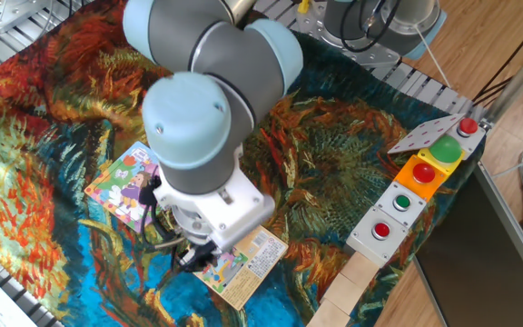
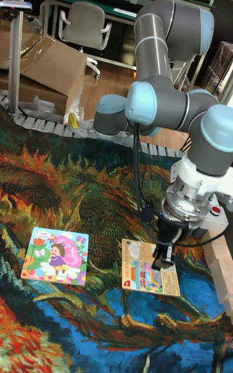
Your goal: Assemble one piece of a puzzle
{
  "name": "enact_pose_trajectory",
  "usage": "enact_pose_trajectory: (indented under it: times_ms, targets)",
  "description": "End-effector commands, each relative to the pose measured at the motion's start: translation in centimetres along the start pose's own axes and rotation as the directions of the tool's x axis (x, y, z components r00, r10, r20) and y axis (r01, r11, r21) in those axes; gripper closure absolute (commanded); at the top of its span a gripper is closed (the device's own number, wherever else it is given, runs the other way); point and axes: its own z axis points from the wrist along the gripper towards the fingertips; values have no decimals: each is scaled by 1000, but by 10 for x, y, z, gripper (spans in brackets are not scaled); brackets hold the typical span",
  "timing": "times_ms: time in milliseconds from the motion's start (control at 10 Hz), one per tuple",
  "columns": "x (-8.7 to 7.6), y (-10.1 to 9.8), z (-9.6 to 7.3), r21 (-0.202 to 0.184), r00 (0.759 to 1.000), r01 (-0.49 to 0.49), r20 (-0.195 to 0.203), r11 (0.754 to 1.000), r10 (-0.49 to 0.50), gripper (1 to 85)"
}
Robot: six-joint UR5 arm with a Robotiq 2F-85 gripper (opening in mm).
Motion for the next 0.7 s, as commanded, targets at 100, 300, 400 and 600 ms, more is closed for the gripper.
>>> enact_pose_trajectory:
  times_ms: [100,300,400,600]
  targets:
    - [-14,3,7,-11,999,-43,28,999,43,510]
    - [-21,8,7,-32,997,-49,52,998,51,510]
    - [-20,7,7,-26,998,-43,48,999,44,510]
    - [-22,6,11,-21,998,-39,48,999,40,507]
